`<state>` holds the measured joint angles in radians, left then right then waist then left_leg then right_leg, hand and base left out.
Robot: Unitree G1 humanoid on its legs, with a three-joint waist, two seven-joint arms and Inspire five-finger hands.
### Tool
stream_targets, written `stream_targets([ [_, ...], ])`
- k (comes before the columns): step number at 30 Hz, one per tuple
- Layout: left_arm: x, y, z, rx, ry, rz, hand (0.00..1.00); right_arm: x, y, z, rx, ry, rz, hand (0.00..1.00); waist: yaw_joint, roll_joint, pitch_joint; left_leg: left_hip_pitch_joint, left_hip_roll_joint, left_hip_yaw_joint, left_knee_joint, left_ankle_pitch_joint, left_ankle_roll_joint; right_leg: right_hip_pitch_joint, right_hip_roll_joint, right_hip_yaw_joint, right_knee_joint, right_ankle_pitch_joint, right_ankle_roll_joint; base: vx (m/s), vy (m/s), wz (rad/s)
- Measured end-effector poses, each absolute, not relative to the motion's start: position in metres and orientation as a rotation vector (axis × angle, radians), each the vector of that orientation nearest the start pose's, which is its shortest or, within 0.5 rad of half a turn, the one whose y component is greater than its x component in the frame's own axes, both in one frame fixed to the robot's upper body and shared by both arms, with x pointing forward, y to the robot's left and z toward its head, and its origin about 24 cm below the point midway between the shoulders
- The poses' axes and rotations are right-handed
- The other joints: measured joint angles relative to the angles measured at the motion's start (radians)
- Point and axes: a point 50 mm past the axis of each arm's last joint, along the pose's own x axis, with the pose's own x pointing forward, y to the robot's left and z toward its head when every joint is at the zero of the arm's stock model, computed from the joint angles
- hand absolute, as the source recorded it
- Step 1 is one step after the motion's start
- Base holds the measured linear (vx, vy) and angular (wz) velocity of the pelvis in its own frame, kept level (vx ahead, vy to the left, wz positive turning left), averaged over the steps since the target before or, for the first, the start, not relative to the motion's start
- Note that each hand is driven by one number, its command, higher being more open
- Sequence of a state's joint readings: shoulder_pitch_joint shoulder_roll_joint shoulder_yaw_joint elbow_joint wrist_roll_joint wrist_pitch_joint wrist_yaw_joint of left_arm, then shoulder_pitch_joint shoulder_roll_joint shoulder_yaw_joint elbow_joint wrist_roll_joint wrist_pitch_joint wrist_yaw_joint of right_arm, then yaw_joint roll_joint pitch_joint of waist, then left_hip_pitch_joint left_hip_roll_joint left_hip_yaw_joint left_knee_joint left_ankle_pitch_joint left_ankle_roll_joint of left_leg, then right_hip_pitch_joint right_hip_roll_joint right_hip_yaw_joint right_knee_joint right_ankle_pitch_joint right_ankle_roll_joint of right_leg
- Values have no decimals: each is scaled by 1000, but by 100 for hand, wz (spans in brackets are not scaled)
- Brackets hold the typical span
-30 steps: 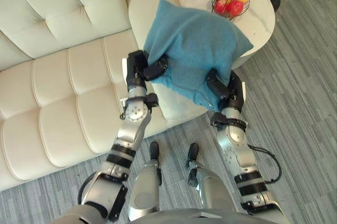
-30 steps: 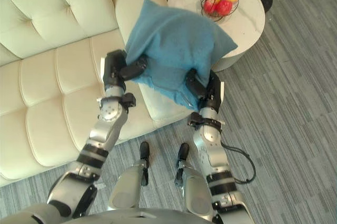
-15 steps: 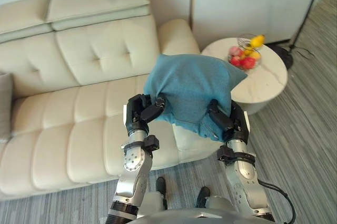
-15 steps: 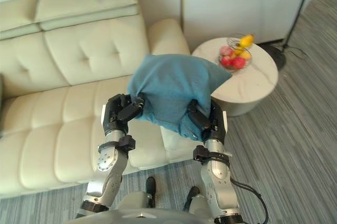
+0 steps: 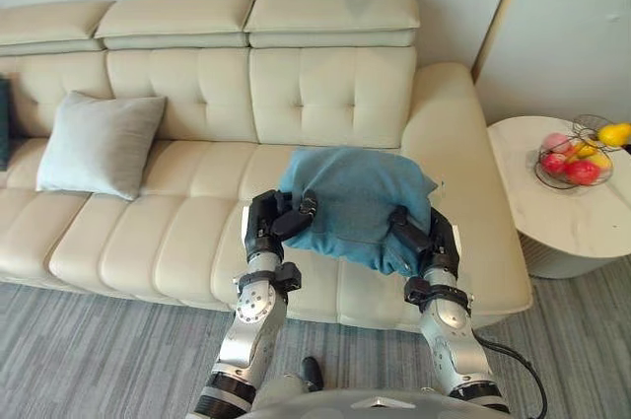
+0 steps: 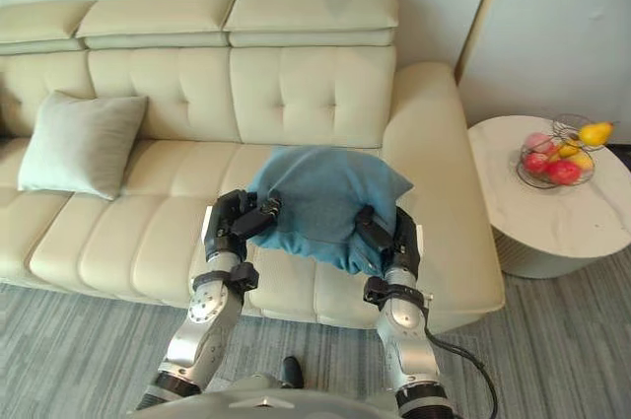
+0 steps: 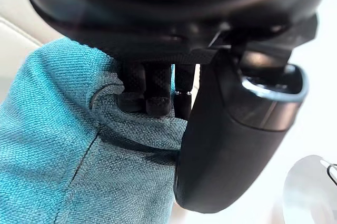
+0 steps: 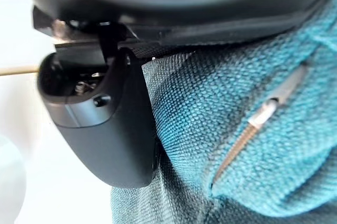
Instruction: Pick up cushions and gather them together orderly.
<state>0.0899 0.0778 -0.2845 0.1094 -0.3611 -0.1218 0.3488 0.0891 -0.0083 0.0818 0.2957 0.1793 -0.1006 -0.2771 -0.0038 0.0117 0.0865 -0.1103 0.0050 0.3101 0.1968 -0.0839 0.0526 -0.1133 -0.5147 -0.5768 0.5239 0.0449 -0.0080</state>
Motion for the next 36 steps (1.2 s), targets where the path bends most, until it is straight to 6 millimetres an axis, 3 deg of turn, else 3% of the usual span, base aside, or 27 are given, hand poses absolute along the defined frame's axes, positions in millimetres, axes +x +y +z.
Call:
stream_targets([
  [2,218,126,-7,-248,201,148,0,213,-152,-46,119,343,-257,0,-14,-2,10,12,5,-18,-19,3,16,-76,70,111,92,-107,20,15,95,3],
  [3,218,125,-8,-247,203,148,0,212,-152,-46,119,346,-254,0,-21,-1,20,26,-1,-26,-73,31,18,-104,174,171,59,-176,32,20,57,19],
  [6,218,123,-8,-247,206,130,0,212,-159,-46,94,345,-252,0,-36,7,28,66,-41,-63,-183,78,21,-128,321,196,-58,-203,25,64,65,34],
  [8,218,120,-8,-248,208,109,0,210,-165,-47,74,347,-257,0,-52,6,27,79,-75,-93,-204,82,21,-128,372,236,-135,-199,19,104,0,68],
  [9,218,117,-8,-251,207,94,0,208,-168,-47,68,347,-264,0,-59,6,27,80,-94,-119,-200,76,25,-123,391,283,-170,-176,-12,158,-48,86],
  [11,216,110,-8,-258,213,70,0,202,-174,-48,67,353,-287,0,-55,32,21,49,-81,-156,-121,29,5,-77,403,249,-218,-152,-16,220,-73,76],
  [12,217,111,-8,-260,210,72,0,199,-171,-46,80,346,-288,0,-47,34,22,2,-56,-145,8,-24,-52,-41,408,221,-251,-146,-22,277,-89,52],
  [13,217,111,-8,-262,212,76,0,197,-170,-42,89,332,-290,0,-42,35,26,-36,-28,-92,138,-53,-82,1,416,213,-275,-146,-22,197,-63,49],
  [14,216,111,-9,-265,215,79,0,194,-171,-37,94,316,-293,0,-34,38,37,-64,7,-42,268,-74,-90,52,426,207,-301,-146,-22,180,-54,22],
  [16,210,113,-9,-297,215,106,0,187,-170,-24,106,263,-291,0,-2,39,35,-120,127,63,507,-133,-65,133,448,212,-345,-151,-27,167,-18,-19],
  [19,208,113,-6,-324,199,114,0,195,-169,-5,119,171,-282,0,9,42,32,-162,212,40,432,-145,-57,126,440,242,-353,-153,-25,163,83,-38],
  [20,208,112,-6,-329,198,107,0,196,-169,-3,122,155,-284,0,9,43,31,-155,218,-7,336,-133,-60,126,434,259,-353,-155,-13,238,290,-36],
  [21,207,110,-6,-341,199,99,0,196,-172,-2,119,151,-294,0,10,52,25,-106,224,-107,148,-6,-76,126,430,283,-344,-170,27,244,332,-43],
  [22,206,109,-6,-345,201,101,0,196,-172,-3,118,156,-296,0,10,56,19,-84,226,-153,110,22,-170,125,430,303,-342,-184,58,229,344,-32],
  [23,207,110,-6,-336,202,99,0,194,-169,-7,135,172,-307,0,1,27,14,-75,189,-156,94,30,-157,123,400,314,-344,-179,68,127,222,-18],
  [25,207,113,-6,-325,198,98,0,192,-166,-11,158,190,-320,0,0,0,11,-53,147,-151,75,28,-154,129,362,336,-360,-173,79,127,242,-9],
  [30,200,118,-11,-307,222,109,0,188,-161,-24,129,254,-316,0,12,-6,5,43,109,-111,-30,28,-140,161,342,388,-401,-162,97,55,95,-23],
  [36,198,119,-13,-257,226,82,0,189,-167,-27,-22,259,-294,0,-2,-11,-7,80,107,-66,-138,70,-144,139,358,449,-464,-123,108,29,3,-35],
])
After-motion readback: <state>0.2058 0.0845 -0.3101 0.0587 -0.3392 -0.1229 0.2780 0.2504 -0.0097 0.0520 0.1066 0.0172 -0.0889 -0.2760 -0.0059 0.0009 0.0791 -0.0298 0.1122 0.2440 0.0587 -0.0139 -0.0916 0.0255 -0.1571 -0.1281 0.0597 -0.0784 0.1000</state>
